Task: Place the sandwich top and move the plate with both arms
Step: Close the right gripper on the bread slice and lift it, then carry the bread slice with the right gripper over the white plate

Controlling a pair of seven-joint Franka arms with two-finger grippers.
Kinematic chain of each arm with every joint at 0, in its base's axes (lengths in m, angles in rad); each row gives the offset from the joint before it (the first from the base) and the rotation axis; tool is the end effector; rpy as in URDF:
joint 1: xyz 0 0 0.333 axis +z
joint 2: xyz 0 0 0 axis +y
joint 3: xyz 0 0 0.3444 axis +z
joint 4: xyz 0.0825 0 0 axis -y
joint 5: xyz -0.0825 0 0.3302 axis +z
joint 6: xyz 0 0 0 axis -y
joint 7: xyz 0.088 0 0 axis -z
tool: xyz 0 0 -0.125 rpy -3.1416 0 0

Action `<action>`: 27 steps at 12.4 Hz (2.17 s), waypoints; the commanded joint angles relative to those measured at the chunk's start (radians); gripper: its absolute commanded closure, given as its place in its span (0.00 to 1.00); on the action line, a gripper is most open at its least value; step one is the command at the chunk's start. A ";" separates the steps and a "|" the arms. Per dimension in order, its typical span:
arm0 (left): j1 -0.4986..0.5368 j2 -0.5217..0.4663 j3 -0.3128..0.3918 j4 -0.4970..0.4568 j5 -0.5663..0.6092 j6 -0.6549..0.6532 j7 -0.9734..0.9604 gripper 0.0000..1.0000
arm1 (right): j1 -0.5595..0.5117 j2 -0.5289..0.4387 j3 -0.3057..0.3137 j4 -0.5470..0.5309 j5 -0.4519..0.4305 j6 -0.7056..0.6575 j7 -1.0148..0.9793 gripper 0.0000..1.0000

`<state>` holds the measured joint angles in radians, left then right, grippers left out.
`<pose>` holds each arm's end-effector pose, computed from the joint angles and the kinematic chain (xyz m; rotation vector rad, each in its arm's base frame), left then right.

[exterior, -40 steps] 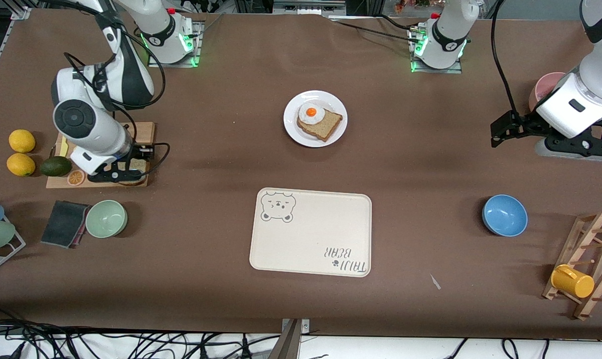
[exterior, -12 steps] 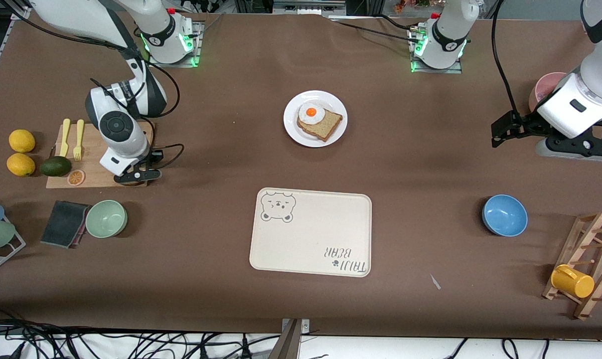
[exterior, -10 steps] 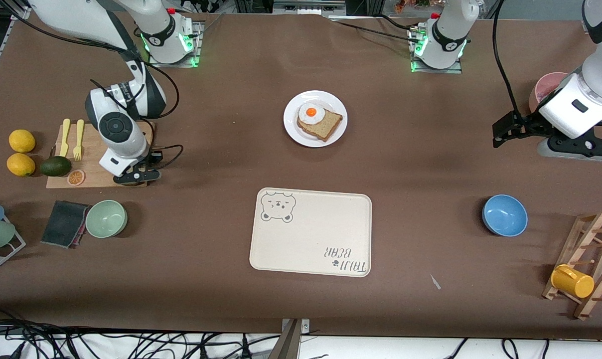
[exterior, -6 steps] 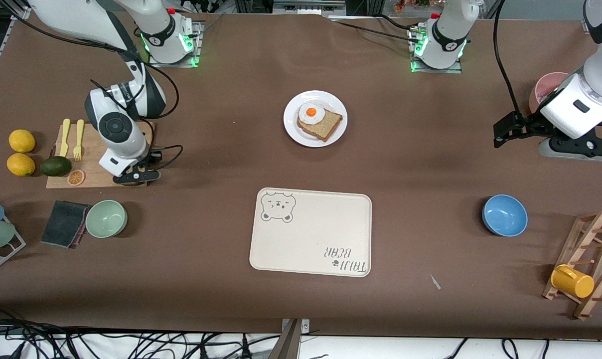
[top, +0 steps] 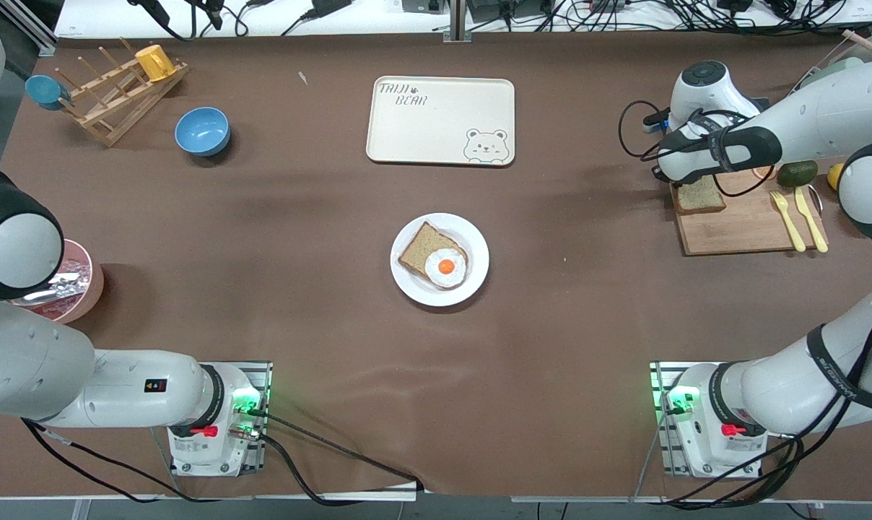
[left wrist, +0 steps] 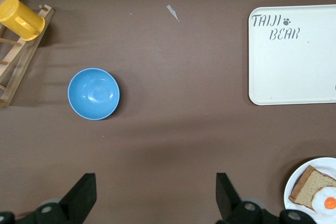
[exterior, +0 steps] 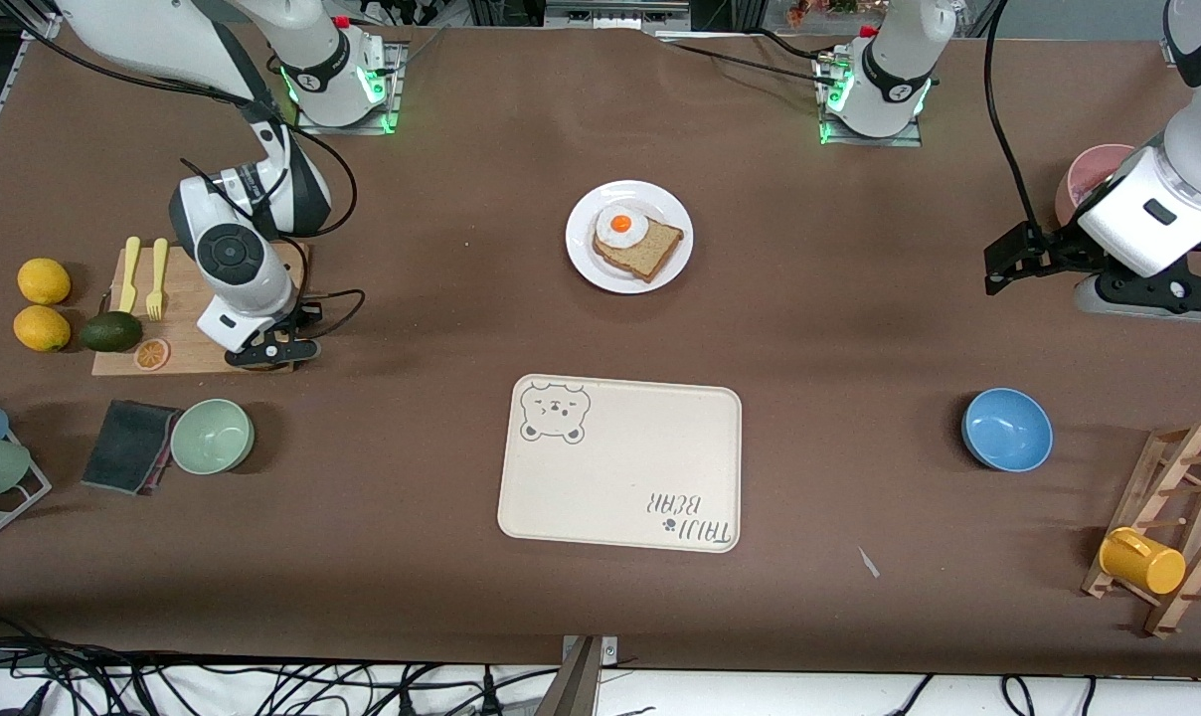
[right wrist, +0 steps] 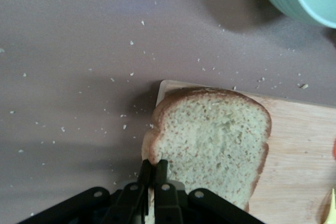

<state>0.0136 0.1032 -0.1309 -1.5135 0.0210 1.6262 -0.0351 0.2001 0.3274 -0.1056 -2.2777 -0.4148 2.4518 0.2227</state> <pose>0.5372 -0.0566 0.6106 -3.1322 0.1293 -0.0171 0.4957 0.0424 0.2555 2.8280 0.3083 -0.1562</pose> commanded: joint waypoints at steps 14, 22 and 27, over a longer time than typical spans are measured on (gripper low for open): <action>0.011 0.001 -0.001 0.004 0.000 0.006 0.023 0.00 | 0.261 -0.022 0.262 0.513 0.295 -0.593 0.430 1.00; 0.012 0.001 -0.001 0.003 -0.001 0.004 0.023 0.00 | 0.597 0.221 0.276 0.803 0.347 -0.567 0.959 1.00; 0.008 0.001 -0.001 0.003 0.000 0.004 0.020 0.00 | 0.627 0.259 0.368 0.787 0.349 -0.478 1.109 1.00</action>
<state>0.0207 0.1034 -0.1313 -1.5135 0.0210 1.6263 -0.0351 0.8316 0.5696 0.2436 -1.5068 -0.0780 1.9731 1.3064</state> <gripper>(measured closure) 0.000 0.947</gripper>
